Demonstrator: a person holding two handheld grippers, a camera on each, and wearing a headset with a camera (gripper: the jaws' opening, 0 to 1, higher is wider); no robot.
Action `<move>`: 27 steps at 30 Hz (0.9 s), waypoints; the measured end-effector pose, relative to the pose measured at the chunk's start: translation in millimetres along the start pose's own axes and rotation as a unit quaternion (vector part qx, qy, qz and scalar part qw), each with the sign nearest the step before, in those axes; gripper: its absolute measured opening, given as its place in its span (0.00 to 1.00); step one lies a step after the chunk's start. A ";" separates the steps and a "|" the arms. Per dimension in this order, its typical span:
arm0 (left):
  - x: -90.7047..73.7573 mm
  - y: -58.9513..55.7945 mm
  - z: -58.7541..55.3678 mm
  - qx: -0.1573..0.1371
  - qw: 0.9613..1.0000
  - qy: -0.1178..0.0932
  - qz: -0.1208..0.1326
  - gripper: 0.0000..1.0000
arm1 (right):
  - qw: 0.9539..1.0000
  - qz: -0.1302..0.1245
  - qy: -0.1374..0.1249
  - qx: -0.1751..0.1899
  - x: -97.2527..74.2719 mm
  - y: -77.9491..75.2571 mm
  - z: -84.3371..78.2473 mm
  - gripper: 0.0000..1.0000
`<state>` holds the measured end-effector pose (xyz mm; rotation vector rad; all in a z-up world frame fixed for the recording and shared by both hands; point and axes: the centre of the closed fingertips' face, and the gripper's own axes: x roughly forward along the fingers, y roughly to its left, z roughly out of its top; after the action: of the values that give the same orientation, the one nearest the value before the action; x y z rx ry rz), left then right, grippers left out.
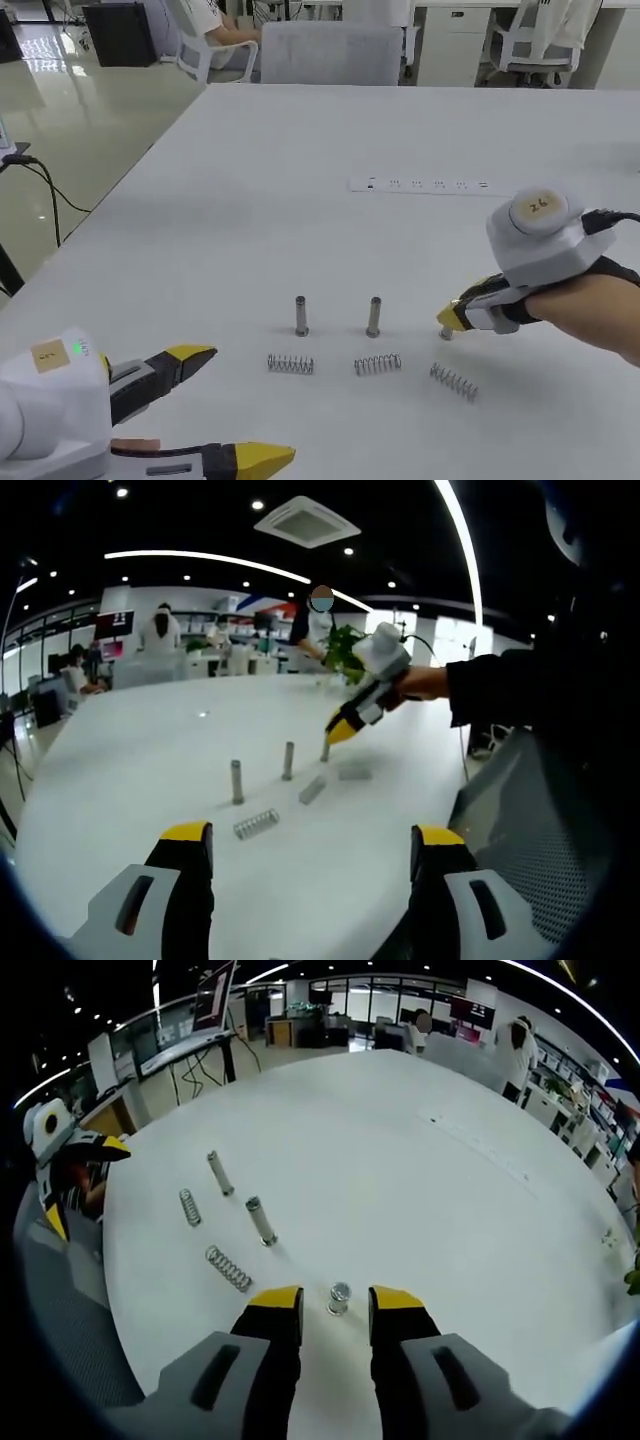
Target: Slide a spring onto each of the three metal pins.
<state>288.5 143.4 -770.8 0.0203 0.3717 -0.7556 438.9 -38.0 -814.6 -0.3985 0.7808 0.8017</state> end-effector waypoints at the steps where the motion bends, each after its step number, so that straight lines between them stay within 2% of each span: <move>1: 0.1 -0.3 0.0 0.001 1.000 0.000 0.000 0.77 | 1.000 0.000 -0.001 0.000 -0.2 -0.2 -0.3 0.26; 6: 0.1 -0.8 0.8 0.004 1.000 0.001 -0.002 0.78 | 1.000 -0.011 -0.013 -0.006 -2.3 -4.6 -2.1 0.38; 13: 3.0 -3.1 8.6 0.011 1.000 -0.001 -0.009 0.78 | 1.000 -0.010 -0.021 -0.001 -5.9 -6.1 -5.3 0.42; 27: 10.9 -1.4 20.1 0.028 0.999 -0.001 -0.021 0.77 | 1.000 0.004 -0.015 -0.014 -15.5 14.9 -20.7 0.43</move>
<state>301.3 132.1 -755.4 0.0639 0.3499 -0.8071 411.0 -48.2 -817.1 -0.4083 0.7436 0.8254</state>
